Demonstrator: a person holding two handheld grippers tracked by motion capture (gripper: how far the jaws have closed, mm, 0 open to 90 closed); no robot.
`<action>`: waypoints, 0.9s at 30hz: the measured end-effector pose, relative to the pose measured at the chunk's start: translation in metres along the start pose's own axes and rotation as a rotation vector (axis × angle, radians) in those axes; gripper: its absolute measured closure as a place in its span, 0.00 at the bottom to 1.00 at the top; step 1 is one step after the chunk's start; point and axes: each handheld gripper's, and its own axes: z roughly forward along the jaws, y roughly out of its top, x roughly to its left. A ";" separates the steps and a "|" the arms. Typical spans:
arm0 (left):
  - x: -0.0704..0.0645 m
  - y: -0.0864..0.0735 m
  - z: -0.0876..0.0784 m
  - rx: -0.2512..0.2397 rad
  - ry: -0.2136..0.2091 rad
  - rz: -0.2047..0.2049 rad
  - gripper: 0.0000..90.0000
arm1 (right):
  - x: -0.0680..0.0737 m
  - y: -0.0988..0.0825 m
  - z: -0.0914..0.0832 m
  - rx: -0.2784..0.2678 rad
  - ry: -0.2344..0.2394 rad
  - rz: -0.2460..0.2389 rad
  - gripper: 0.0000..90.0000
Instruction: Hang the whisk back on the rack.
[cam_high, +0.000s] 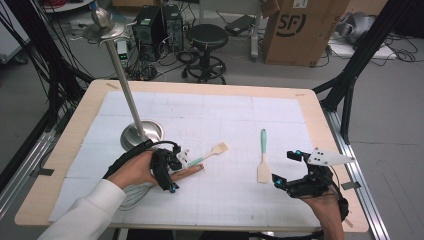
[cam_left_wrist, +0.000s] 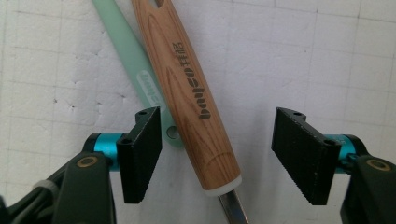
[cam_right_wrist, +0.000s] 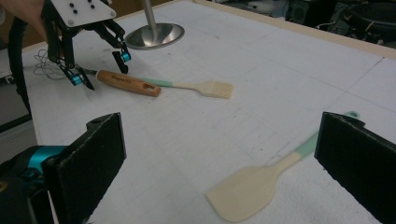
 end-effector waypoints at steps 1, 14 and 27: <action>0.000 0.000 0.000 0.001 -0.006 -0.001 0.44 | 0.000 0.000 0.000 0.001 -0.001 0.001 0.01; 0.001 -0.001 0.002 0.062 0.025 -0.049 0.67 | -0.001 0.000 0.002 0.004 -0.001 0.003 0.01; -0.006 -0.001 -0.002 0.107 0.031 -0.075 0.78 | -0.001 0.000 0.001 0.002 -0.002 0.007 0.01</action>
